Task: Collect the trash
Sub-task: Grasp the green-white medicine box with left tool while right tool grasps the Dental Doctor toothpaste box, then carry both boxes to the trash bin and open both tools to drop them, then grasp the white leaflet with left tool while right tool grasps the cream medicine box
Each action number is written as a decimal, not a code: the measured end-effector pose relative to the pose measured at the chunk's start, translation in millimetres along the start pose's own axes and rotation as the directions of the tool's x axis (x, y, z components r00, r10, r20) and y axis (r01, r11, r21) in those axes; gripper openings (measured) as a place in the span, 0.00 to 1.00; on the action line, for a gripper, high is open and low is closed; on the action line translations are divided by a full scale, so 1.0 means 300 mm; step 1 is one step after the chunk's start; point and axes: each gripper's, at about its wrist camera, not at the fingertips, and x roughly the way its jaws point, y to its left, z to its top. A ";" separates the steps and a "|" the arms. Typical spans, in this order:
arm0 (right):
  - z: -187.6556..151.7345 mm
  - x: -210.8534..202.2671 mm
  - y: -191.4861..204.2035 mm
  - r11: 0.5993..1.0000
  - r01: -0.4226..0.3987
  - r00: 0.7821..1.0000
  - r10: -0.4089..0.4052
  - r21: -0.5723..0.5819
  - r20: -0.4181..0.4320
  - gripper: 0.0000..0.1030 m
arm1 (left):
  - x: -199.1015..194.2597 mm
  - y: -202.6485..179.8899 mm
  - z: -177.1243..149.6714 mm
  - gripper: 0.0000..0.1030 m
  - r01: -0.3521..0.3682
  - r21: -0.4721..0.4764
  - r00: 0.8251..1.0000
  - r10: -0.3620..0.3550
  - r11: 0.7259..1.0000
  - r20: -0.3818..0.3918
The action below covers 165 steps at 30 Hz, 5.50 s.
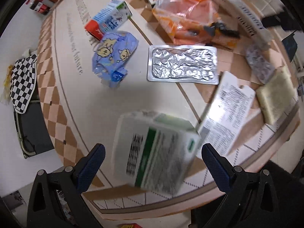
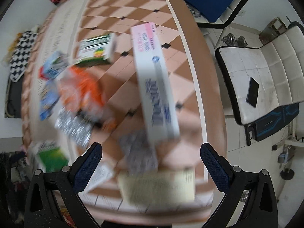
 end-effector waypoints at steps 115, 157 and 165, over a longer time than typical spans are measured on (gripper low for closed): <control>-1.768 0.373 0.434 0.999 0.002 0.999 -0.004 -0.055 -0.045 1.00 | 0.396 -0.188 -1.361 0.94 0.189 -0.505 0.982 -0.159 0.842 0.103; -0.807 0.054 -0.356 0.505 -0.351 0.918 0.351 0.789 0.183 1.00 | 0.200 -0.360 0.044 0.84 0.157 0.127 0.988 -0.154 0.979 -0.030; -0.678 0.141 -0.266 0.474 -0.181 0.964 0.261 0.862 0.059 0.91 | 0.202 -0.220 -0.005 0.78 0.096 -0.142 0.995 -0.099 0.985 -0.014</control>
